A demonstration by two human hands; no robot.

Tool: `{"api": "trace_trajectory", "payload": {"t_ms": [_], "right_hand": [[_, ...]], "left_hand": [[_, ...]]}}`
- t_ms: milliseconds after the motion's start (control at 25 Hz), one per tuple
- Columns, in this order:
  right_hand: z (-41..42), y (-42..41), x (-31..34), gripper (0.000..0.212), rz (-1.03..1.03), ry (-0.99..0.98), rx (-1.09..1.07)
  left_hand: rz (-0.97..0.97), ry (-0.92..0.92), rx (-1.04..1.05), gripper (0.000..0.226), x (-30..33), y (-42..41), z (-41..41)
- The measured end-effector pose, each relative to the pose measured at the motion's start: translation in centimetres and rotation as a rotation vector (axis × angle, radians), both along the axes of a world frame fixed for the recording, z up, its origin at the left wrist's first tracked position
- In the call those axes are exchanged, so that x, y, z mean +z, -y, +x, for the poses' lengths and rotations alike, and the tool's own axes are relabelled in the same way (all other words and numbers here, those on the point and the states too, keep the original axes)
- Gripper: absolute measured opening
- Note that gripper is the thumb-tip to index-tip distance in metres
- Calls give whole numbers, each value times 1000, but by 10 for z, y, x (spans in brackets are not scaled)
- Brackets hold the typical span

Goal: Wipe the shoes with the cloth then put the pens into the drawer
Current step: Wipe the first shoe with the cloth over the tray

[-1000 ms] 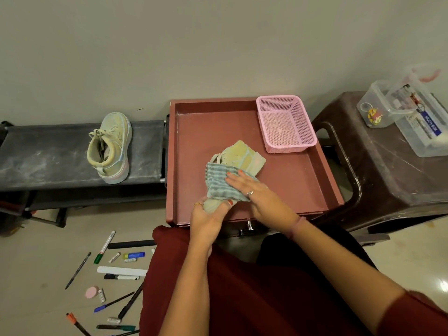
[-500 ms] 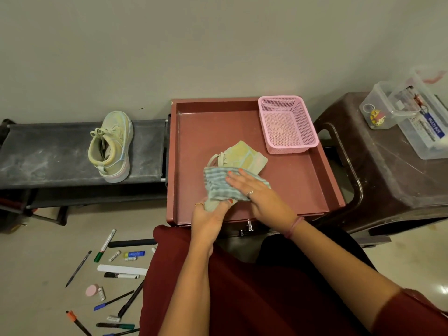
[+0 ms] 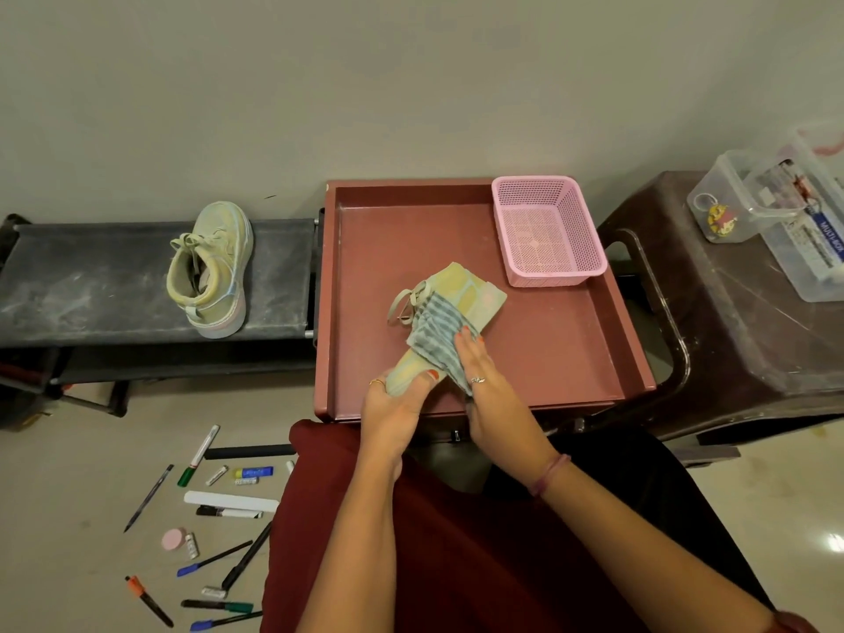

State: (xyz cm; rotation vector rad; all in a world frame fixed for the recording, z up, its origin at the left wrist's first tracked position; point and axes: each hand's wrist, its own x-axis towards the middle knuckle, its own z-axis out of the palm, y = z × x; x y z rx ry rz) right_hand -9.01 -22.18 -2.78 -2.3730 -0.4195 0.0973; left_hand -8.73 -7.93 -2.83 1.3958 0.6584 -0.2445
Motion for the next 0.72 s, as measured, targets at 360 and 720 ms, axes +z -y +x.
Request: {"api": "trace_trajectory", "payload": {"t_ms": [360,720], "right_hand": [[120,43,-11,73,-237,-163,-203],[21,-3,22,71,-4,-119,94]], "left_hand": [[-14,5,-28,23,2,2,-1],[-35,-51,-3,59,2,-3,1]]}}
